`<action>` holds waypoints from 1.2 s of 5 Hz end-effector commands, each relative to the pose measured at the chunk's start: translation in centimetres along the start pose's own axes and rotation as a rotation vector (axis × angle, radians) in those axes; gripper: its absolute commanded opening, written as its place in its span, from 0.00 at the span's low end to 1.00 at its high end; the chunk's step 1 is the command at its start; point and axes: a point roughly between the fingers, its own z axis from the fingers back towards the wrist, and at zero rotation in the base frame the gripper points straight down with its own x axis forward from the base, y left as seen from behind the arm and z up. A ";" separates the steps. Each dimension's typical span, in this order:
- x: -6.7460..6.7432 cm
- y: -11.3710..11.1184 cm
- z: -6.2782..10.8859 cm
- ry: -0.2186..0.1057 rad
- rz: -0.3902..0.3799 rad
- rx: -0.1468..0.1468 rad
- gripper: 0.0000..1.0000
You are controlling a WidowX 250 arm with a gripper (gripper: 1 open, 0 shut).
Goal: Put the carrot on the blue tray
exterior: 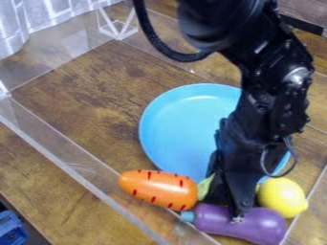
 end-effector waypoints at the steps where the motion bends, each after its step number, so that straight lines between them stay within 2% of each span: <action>1: -0.5 -0.7 1.3 -0.005 0.024 0.005 0.00; 2: -0.9 -0.7 2.1 -0.010 0.040 0.006 0.00; 4: -1.6 1.1 1.1 -0.019 0.057 0.007 0.00; 6: -1.8 3.2 2.3 -0.019 0.121 0.003 0.00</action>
